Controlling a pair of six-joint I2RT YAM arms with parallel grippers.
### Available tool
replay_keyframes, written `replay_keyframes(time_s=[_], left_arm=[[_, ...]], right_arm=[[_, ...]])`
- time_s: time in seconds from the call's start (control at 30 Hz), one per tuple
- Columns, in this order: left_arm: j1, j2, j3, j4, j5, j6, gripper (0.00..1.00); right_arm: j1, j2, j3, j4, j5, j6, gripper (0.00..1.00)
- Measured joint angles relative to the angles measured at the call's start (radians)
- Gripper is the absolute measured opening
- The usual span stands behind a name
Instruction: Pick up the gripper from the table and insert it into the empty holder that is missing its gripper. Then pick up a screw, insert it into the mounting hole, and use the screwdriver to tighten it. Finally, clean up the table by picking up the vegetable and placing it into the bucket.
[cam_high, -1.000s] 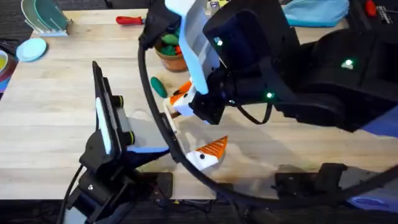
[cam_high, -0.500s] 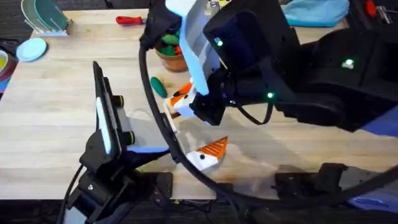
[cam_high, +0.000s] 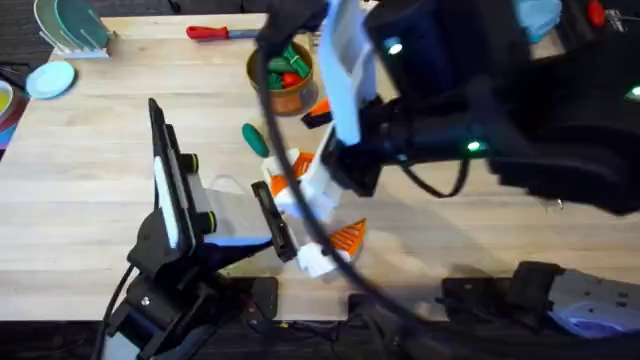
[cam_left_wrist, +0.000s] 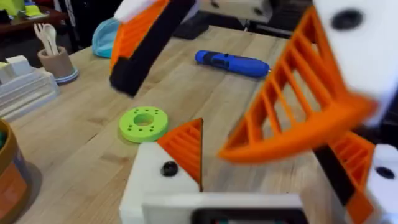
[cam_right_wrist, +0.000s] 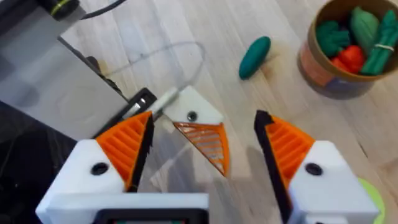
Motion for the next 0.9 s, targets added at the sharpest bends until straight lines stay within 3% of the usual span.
replay_keyframes(time_s=[0.47,0.73,0.9], left_arm=[[0.000,0.000,0.000,0.000,0.002,0.000,0.993],[0.000,0.000,0.000,0.000,0.002,0.000,0.993],[0.000,0.000,0.000,0.000,0.002,0.000,0.993]], right_arm=[[-0.227,-0.268,0.000,-0.328,-0.013,-0.065,0.977],[-0.377,-0.442,0.000,-0.570,-0.165,-0.259,0.975],[-0.458,-0.470,0.000,-0.692,-0.246,-0.342,0.977]])
